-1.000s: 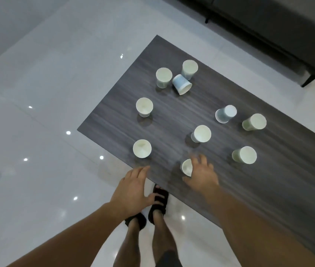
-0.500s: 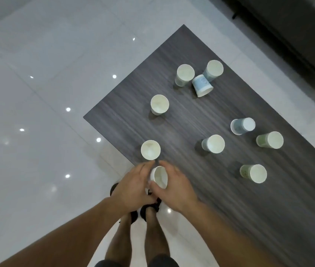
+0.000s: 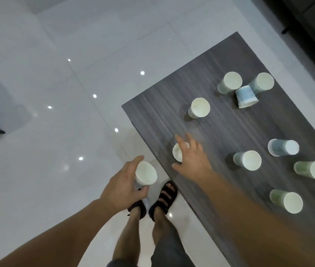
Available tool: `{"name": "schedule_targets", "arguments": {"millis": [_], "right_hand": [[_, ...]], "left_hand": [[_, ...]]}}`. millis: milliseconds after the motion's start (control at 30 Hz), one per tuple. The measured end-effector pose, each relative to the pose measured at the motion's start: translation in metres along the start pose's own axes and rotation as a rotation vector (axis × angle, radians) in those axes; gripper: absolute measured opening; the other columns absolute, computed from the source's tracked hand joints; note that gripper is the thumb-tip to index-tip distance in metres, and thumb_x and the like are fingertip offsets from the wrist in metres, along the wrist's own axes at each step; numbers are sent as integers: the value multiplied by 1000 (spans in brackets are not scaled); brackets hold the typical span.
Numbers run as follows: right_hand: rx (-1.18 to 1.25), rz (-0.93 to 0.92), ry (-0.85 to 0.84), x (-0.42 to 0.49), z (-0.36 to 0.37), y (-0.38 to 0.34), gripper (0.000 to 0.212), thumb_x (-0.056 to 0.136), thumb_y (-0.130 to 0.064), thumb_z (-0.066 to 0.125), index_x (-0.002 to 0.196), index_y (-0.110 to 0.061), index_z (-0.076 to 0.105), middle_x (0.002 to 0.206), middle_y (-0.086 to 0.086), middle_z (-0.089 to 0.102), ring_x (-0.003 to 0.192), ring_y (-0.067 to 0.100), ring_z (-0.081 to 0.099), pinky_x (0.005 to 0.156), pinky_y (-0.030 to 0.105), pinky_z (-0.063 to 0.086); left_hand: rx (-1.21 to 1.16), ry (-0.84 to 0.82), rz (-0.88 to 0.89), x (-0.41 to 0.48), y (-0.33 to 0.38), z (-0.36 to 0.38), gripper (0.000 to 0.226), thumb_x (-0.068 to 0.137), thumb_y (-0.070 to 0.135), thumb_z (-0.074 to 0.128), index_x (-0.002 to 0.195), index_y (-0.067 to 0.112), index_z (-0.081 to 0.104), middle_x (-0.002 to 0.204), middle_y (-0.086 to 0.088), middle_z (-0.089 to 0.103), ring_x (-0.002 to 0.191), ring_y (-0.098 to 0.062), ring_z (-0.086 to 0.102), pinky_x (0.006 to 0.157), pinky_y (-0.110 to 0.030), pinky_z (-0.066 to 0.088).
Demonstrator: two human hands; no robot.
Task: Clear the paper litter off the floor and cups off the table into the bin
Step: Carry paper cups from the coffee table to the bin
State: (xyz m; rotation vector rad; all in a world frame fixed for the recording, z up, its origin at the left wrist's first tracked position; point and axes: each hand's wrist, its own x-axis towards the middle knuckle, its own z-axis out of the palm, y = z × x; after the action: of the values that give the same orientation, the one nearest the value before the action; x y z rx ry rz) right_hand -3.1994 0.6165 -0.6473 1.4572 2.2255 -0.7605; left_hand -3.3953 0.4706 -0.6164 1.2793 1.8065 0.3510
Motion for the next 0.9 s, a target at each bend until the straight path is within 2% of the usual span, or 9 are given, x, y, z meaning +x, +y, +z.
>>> {"name": "schedule_targets", "arguments": {"millis": [100,200,400,567,633,767,900], "right_hand": [[-65,-23,-85,7,9,-6,78,85,-34,68,149,-31,24,152,6,23,134,30,31,101,44,44],[-30,-25,-56,-2,1,-11,66,85,-24,63,145,-26,35,140,4,38,127,26,36,97,39,45],[56,-9,65,-41,-69,-6,61,84,-30,61,140,-22,39,139,0,38,125,25,36,88,36,43],[122,46,144,-84,-132,4,68,86,-33,60,147,-24,32,143,1,34,128,26,36,97,39,42],[144,72,166,-105,-152,8,69,86,-32,60,148,-24,30,143,2,35,130,26,34,99,38,41],[214,195,252,-154,-183,17,66,86,-31,60,146,-25,33,143,0,34,130,24,34,96,38,43],[253,348,381,-209,-194,20,60,84,-31,62,139,-21,41,139,1,37,127,25,37,89,36,43]], "left_hand": [[6,77,-19,-5,-1,-6,79,74,41,75,139,33,32,131,8,47,111,-11,50,86,-19,39],[60,164,8,-3,10,-16,77,72,39,77,138,26,39,132,6,49,115,-13,48,89,-20,36],[44,272,65,4,75,-50,77,72,34,77,137,25,38,130,4,48,116,-16,45,91,-24,37],[92,246,159,1,136,-79,88,73,31,75,146,27,27,128,0,45,112,-18,48,91,-33,47],[149,233,198,1,159,-87,87,74,33,75,147,25,28,130,0,44,113,-19,49,91,-32,47],[199,191,323,0,209,-100,81,74,38,74,143,27,33,132,2,47,117,-20,48,94,-33,44],[225,98,533,-3,252,-106,78,72,36,76,139,24,39,129,0,49,118,-20,48,97,-32,43]]}}
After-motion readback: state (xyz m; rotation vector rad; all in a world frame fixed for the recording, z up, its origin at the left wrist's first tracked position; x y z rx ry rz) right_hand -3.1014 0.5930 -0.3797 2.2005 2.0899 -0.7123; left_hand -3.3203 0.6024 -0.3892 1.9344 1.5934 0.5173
